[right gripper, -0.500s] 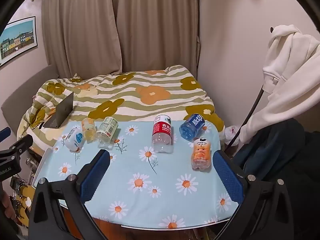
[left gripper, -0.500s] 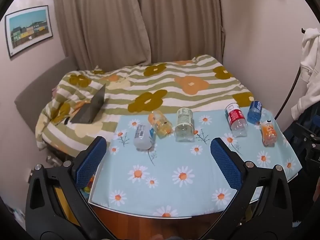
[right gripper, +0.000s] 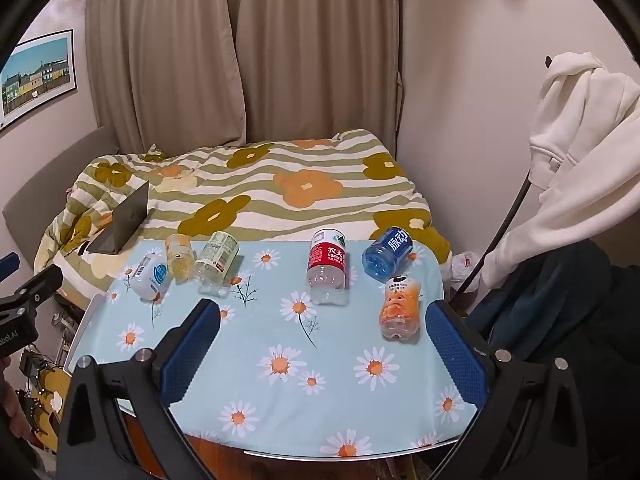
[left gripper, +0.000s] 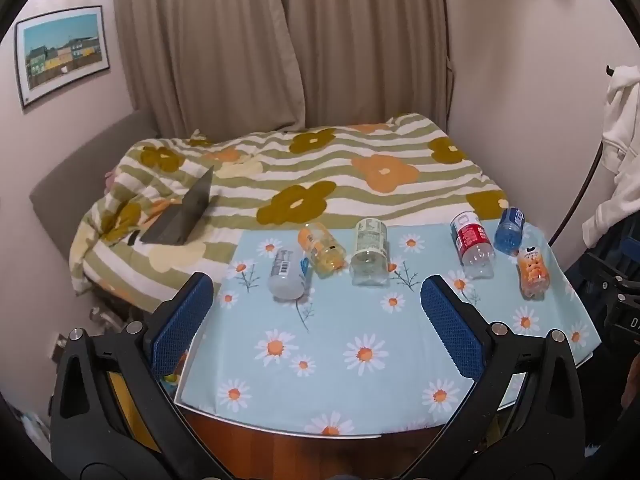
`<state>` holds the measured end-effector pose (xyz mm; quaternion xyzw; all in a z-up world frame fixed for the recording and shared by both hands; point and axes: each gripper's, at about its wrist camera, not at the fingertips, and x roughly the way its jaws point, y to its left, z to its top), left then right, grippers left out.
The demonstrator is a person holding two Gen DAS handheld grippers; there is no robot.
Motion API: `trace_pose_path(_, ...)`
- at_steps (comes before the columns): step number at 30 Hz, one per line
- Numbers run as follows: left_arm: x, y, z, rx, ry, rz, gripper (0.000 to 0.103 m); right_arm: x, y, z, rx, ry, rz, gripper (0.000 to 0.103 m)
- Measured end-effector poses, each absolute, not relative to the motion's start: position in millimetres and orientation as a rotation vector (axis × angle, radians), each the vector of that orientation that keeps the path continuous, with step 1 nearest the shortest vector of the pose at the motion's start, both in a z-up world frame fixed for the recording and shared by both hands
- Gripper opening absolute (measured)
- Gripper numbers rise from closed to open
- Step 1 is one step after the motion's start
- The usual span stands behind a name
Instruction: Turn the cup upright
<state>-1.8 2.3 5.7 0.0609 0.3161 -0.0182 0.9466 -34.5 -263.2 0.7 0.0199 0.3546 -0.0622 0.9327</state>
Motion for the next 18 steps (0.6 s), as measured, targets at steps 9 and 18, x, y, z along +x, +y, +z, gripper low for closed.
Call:
trace_pose_path(9, 0.1, 1.3, 5.0, 0.116, 0.649, -0.040, 0.103, -32.7, -264.1, -0.6, 0.040, 0.730, -0.123, 0.103)
trace_pose_path(18, 0.5, 1.4, 3.9, 0.113, 0.649, -0.041, 0.103, -32.0, -263.5, -2.0, 0.042, 0.732, -0.123, 0.103)
